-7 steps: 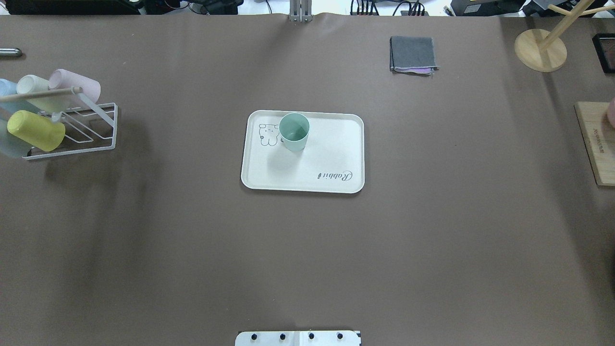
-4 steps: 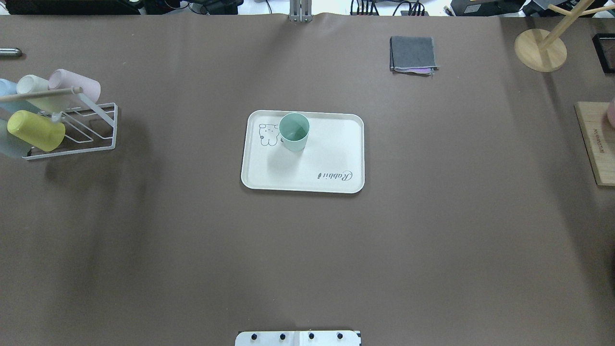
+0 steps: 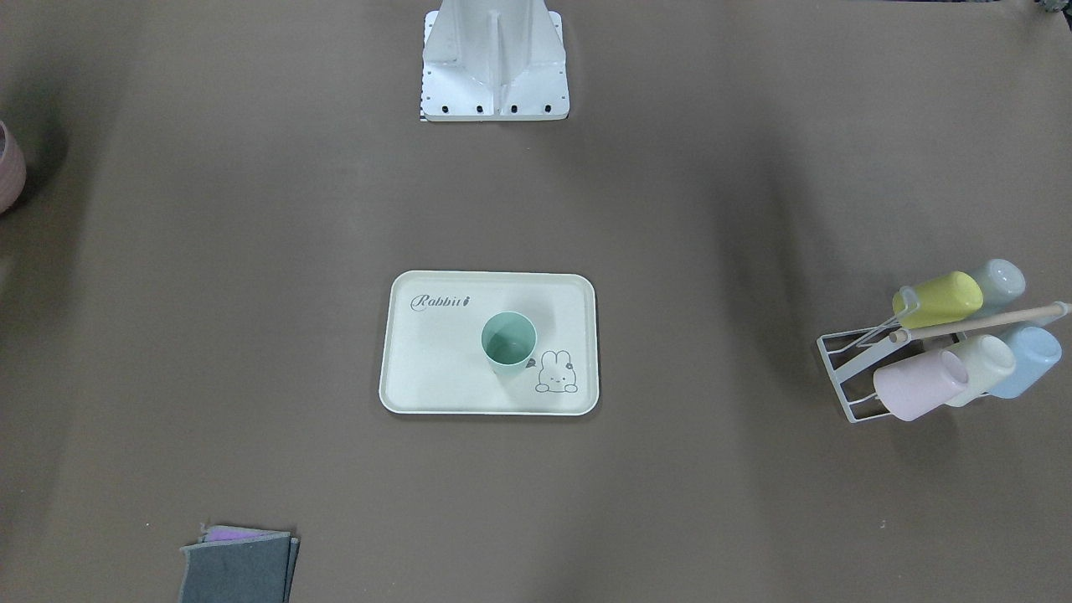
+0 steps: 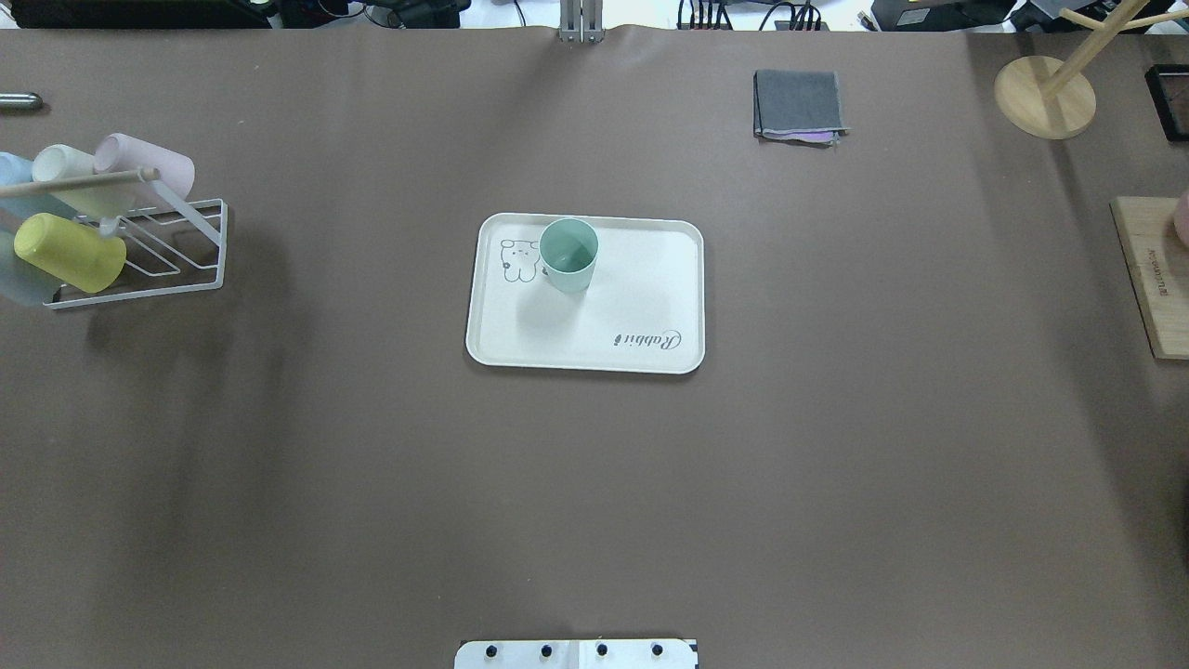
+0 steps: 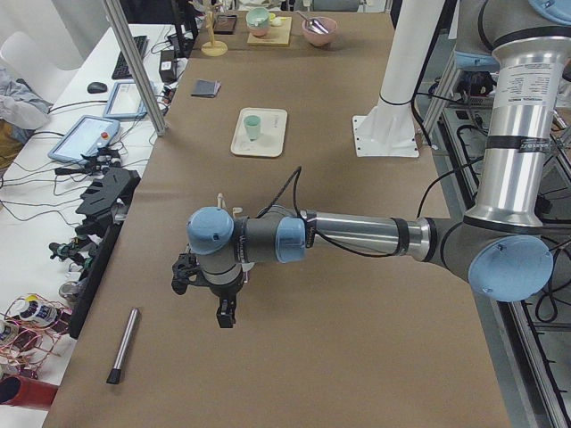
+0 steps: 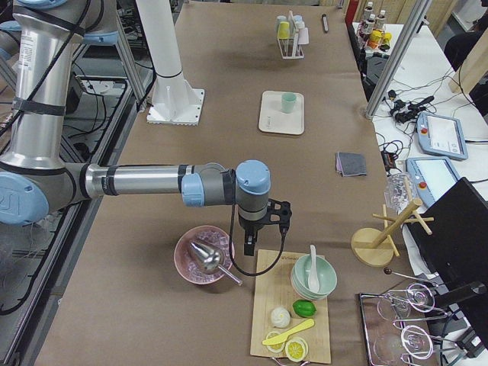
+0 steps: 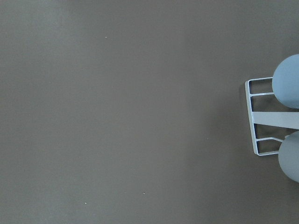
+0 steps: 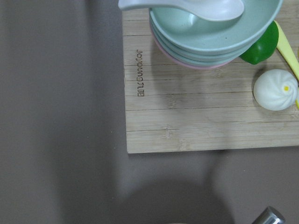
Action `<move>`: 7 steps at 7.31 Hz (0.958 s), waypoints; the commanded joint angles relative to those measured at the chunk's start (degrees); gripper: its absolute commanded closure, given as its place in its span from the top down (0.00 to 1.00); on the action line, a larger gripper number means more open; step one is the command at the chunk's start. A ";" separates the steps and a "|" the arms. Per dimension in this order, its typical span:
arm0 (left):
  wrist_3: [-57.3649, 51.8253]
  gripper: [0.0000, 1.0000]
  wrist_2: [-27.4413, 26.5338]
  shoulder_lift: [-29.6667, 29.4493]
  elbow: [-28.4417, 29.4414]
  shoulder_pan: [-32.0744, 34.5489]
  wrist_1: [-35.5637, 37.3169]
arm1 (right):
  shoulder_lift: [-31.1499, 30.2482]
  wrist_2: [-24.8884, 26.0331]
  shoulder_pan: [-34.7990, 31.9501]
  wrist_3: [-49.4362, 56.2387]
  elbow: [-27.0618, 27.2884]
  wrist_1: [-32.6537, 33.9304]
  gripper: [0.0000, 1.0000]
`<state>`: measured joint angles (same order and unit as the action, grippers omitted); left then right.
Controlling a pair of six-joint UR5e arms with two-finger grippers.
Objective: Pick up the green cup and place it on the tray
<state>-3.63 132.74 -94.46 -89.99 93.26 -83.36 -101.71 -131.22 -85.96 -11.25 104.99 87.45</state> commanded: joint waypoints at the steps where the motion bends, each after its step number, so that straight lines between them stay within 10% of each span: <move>1: 0.12 0.98 0.32 -0.28 -0.10 -0.88 0.22 | -0.07 0.00 0.00 0.00 0.04 0.00 1.00; 7: 0.03 0.97 0.41 -0.29 -0.10 -0.88 0.04 | 0.37 0.09 0.00 0.17 0.39 0.00 1.00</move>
